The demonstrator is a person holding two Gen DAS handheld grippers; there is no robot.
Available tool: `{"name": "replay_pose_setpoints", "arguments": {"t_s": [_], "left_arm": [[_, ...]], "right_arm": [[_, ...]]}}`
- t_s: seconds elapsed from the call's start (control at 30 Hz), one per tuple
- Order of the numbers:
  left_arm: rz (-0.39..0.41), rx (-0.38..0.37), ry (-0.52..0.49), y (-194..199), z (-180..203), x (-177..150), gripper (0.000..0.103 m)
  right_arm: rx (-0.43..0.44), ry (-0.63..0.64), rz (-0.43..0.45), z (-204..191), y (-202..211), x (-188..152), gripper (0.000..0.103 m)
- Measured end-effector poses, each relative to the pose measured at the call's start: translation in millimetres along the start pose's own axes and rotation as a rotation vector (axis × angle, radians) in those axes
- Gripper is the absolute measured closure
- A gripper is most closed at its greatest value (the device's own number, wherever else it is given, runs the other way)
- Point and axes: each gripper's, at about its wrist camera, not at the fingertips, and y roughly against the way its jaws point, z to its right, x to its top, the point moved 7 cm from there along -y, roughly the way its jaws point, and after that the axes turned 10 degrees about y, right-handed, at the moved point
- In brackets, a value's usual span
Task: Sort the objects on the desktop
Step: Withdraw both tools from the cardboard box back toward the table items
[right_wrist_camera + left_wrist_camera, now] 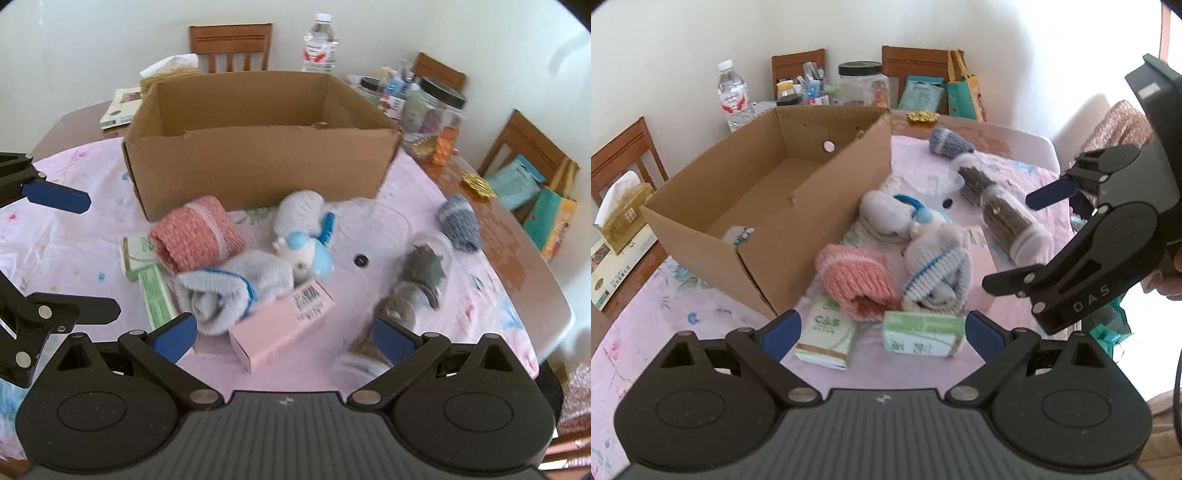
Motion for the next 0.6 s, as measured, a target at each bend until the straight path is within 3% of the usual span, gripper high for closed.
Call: {"name": "replay_pose_setpoints", "arguments": {"t_s": [0.33, 0.6], "left_arm": [[-0.046, -0.030, -0.042, -24.6, 12.1, -16.2, 0.007], [-0.062, -0.052, -0.093, -42.2, 23.9, -23.0, 0.008]], "right_arm": [[-0.019, -0.092, -0.056, -5.0, -2.3, -38.6, 0.000], [-0.053, -0.113, -0.064, 6.1, -2.7, -47.7, 0.000]]}}
